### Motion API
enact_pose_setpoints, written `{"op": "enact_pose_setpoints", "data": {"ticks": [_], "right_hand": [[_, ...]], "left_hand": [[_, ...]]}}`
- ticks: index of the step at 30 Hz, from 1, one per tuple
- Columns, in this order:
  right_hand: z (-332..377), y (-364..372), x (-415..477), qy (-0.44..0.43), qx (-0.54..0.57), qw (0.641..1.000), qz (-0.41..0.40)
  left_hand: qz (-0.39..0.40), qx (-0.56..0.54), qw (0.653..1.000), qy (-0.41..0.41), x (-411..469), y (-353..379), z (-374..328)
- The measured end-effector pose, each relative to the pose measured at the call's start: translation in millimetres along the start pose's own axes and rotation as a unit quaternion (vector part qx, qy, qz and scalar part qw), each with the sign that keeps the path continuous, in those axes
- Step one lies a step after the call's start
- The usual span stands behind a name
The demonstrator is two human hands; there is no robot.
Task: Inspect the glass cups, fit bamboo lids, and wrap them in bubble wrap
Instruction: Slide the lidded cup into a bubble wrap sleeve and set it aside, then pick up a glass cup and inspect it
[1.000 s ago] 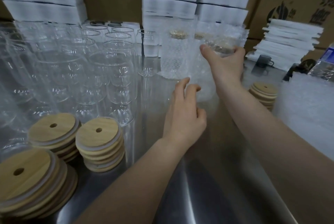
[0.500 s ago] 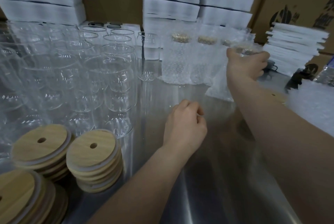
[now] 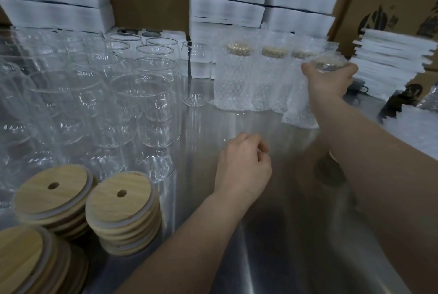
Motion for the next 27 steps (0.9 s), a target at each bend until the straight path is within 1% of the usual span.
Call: {"op": "enact_pose_setpoints", "data": {"ticks": [4, 6, 7, 9, 10, 11, 12, 13, 14, 15, 17, 18, 19, 21, 23, 24, 27], "right_hand": [[1.1, -1.9, -10.6, 0.045, -0.053, 0.997, 0.013], [14.9, -6.6, -20.2, 0.013, -0.105, 0.994, -0.004], [26.4, -9.0, -26.6, -0.021, -0.144, 0.989, -0.02], [58.5, -9.5, -45.1, -0.126, -0.219, 0.966, -0.059], [77.4, -5.4, -58.3, -0.191, -0.235, 0.95, -0.068], [95.9, 2.7, -72.6, -0.255, -0.229, 0.938, -0.058], [112.1, 15.7, -86.6, -0.309, -0.205, 0.929, -0.024], [124.8, 33.5, -101.1, -0.346, -0.174, 0.921, 0.033], [133.6, 54.8, -116.0, -0.363, -0.154, 0.913, 0.103], [138.9, 78.2, -131.1, -0.367, -0.16, 0.899, 0.176], [139.4, 123.7, -155.5, -0.356, -0.212, 0.86, 0.299], [136.3, 142.1, -161.4, -0.34, -0.238, 0.845, 0.338], [133.1, 154.9, -163.9, -0.323, -0.26, 0.836, 0.359], [127.0, 169.9, -162.3, -0.296, -0.299, 0.827, 0.374], [122.3, 177.1, -160.2, -0.29, -0.326, 0.818, 0.373], [121.6, 177.5, -159.2, -0.293, -0.329, 0.82, 0.364], [125.2, 168.0, -154.3, -0.299, -0.297, 0.849, 0.318]], "left_hand": [[-0.001, -0.002, 1.0, -0.003, -0.6, -0.6, 0.4], [0.002, 0.0, 1.0, -0.003, -0.6, -0.5, -0.6], [0.003, 0.0, 1.0, -0.002, -0.5, -0.3, -0.9], [0.002, -0.002, 1.0, 0.0, -0.3, -0.3, -1.1], [0.001, -0.003, 1.0, 0.0, -0.4, -0.7, -1.2], [-0.001, -0.005, 1.0, 0.001, -0.4, -1.1, -1.2], [-0.001, -0.009, 1.0, -0.002, -0.7, -1.5, -0.9], [-0.002, -0.014, 1.0, -0.007, -1.1, -2.1, -0.1], [0.0, -0.021, 1.0, -0.014, -1.2, -2.7, 1.0], [0.002, -0.029, 0.999, -0.021, -1.6, -3.2, 2.1], [-0.001, -0.043, 0.999, -0.027, -1.3, -4.6, 3.9], [-0.006, -0.04, 0.999, -0.026, -0.6, -5.4, 5.0], [-0.012, -0.031, 0.999, -0.023, 0.4, -6.2, 6.2], [-0.014, -0.01, 1.0, -0.026, 1.6, -6.0, 9.6], [-0.017, -0.011, 0.999, -0.031, 2.9, -5.6, 12.3], [-0.018, -0.012, 0.999, -0.032, 3.6, -5.2, 12.9], [-0.035, -0.003, 0.999, -0.041, 2.7, -8.6, 13.0]]}}
Point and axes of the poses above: each hand's wrist, its own x-axis towards the middle knuckle, its own y-axis out of the palm, z = x × y, the point moved 8 cm from there along x, towards the middle knuckle, and after that the axes turned 8 degrees about z, right-handed, at the moved point
